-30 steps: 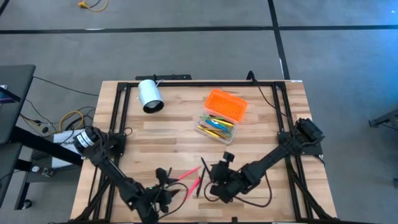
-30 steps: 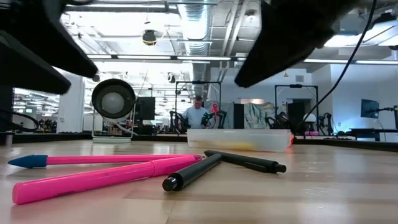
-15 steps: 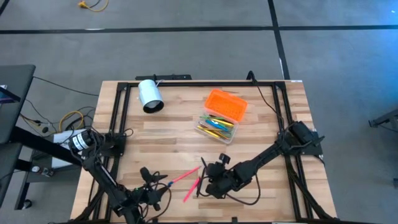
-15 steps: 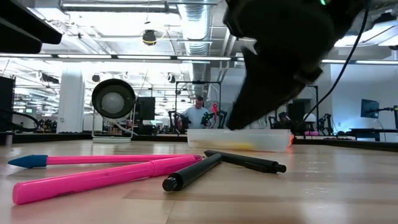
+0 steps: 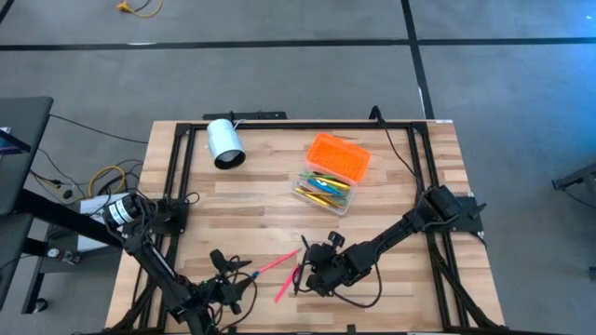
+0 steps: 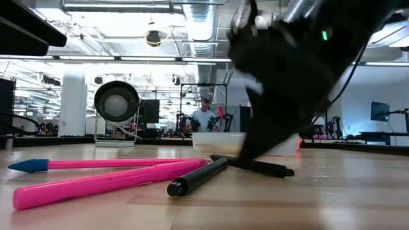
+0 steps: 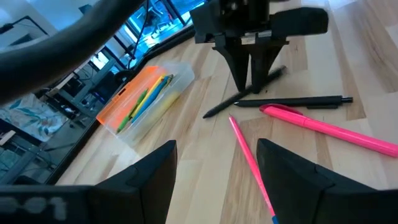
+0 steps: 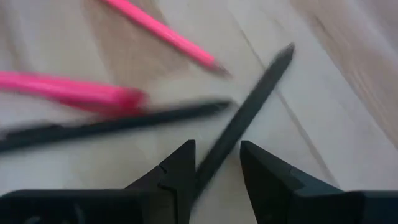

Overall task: Pick & place school supplies into a supply box
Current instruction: Put the right black pen into the supply box

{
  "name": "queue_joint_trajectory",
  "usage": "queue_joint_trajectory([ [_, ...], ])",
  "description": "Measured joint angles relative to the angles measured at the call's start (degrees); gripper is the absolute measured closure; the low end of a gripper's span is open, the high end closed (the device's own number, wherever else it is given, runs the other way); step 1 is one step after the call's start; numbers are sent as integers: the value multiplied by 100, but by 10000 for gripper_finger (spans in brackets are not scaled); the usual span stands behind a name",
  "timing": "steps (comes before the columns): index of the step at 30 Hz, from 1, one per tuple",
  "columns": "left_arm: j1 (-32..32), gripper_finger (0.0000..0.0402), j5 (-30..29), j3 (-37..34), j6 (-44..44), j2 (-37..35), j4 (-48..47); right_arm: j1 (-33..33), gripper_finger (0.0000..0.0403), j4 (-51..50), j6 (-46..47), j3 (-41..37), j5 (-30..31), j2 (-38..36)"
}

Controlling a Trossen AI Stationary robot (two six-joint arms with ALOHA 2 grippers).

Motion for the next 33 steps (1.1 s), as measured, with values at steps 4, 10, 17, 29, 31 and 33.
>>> queue_joint_trajectory([
  [4, -1, 189, 2, 0, -28, 2, 3, -42, 282, -1, 169, 26, -31, 107],
  [10, -1, 189, 5, 0, -43, 2, 1, -40, 282, -18, 218, 25, -24, 132],
  [17, -1, 189, 5, 0, -87, 2, 3, -140, 285, -80, 365, 22, -273, 135],
  [29, -1, 189, 5, 0, -154, 4, 5, -140, 391, -169, 201, 14, -267, 145],
  [31, -1, 189, 5, 0, -160, 4, 3, -140, 382, -195, 204, 14, -258, 147],
  [33, -1, 189, 5, 0, -182, 4, 3, -138, 377, -244, 205, 15, -221, 147],
])
